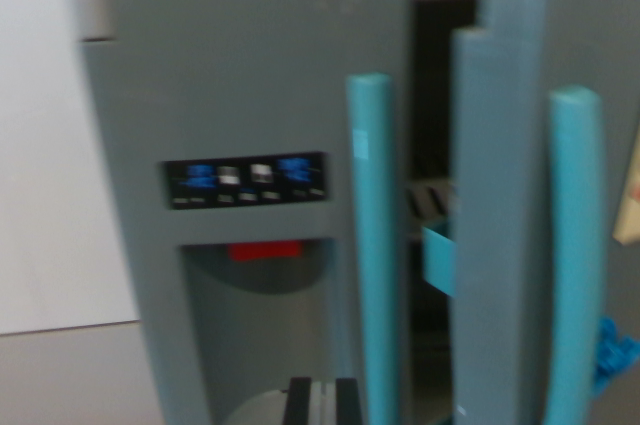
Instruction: Close fridge door
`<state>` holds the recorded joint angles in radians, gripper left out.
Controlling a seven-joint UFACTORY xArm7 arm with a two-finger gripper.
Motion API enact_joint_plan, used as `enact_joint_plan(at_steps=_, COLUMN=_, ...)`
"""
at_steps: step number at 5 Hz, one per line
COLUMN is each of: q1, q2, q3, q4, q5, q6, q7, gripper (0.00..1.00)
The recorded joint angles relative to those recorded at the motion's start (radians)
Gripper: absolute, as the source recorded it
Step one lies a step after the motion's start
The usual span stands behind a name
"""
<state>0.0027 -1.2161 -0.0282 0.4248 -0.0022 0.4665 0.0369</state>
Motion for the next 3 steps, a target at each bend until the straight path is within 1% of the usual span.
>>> enact_joint_plan(at_steps=1, q1=-0.0009, q2=0.018, q3=-0.058, q4=0.001, q5=0.0000, q6=0.000, q7=0.000, gripper=1.00)
enact_joint_plan(at_steps=2, q1=-0.0009, q2=0.018, q3=-0.058, q4=0.001, q5=0.0000, q6=0.000, q7=0.000, gripper=1.00)
enact_joint_plan(at_steps=3, q1=-0.0009, q2=0.052, q3=-0.112, q4=0.007, q5=0.0000, q6=0.000, q7=0.000, gripper=1.00)
